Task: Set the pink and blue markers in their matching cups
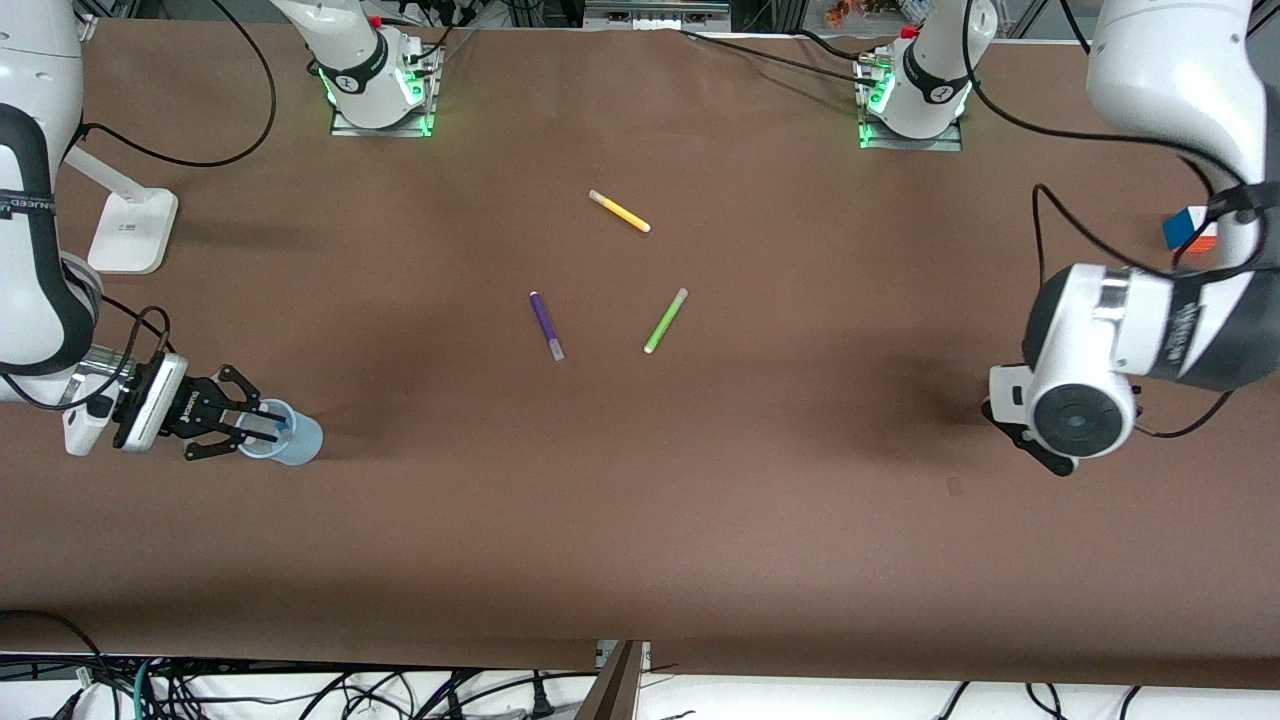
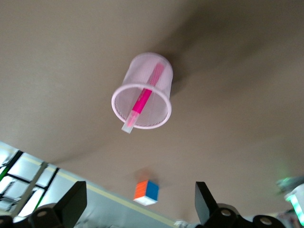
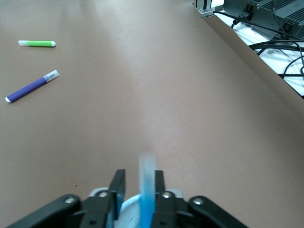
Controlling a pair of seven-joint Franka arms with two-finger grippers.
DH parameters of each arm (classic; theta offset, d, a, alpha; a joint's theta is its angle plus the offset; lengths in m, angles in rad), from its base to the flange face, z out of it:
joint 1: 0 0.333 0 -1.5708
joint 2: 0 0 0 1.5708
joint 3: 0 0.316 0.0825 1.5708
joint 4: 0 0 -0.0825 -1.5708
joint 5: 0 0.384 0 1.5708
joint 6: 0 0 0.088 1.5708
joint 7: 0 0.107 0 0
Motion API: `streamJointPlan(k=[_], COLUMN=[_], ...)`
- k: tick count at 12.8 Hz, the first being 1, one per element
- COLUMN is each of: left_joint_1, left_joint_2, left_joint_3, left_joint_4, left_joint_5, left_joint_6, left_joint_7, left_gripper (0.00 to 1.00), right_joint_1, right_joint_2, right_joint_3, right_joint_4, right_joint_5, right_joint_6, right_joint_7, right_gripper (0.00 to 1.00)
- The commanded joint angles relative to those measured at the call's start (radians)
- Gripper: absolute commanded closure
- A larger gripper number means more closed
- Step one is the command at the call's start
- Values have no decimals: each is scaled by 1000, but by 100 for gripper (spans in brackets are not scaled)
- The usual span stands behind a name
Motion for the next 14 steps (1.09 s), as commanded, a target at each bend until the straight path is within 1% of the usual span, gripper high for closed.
streamJointPlan(k=[1,3,5,6,7,9,11,12,13,14], left_joint_1=[-2,7,24,24,18,15,21,23,19,21], left_joint_2=[-19,-80,-137,-159,-188,-270,-339,-379,-422,-467], left_joint_3=[-1,0,3,0,-1,-4,3,5,5,2], left_joint_4=[73,70,63,64,64,49,47,14,-55,-133], left_joint_5=[-146,-303,-437,-447,-447,-451,-482,-490,-488,-490], left_joint_6=[13,94,131,133,134,122,72,64,87,143], left_joint_7=[-168,-282,-345,-386,-435,-515,-522,-525,-526,-528], left_gripper=[0,0,0,0,0,0,0,0,0,0], right_joint_1=[-27,-26,-21,-18,-11,17,51,70,100,123], right_joint_2=[10,5,-1,-4,-8,-13,-18,-24,-41,-53], right_joint_3=[15,11,11,13,16,19,19,19,19,19], right_joint_4=[61,127,149,167,200,268,323,348,351,354], right_joint_5=[30,16,-15,-27,-68,-166,-264,-320,-369,-419], right_joint_6=[-46,-94,-115,-117,-138,-190,-246,-273,-277,-277], right_joint_7=[-9,46,146,208,283,493,674,754,828,917], right_gripper=[0,0,0,0,0,0,0,0,0,0])
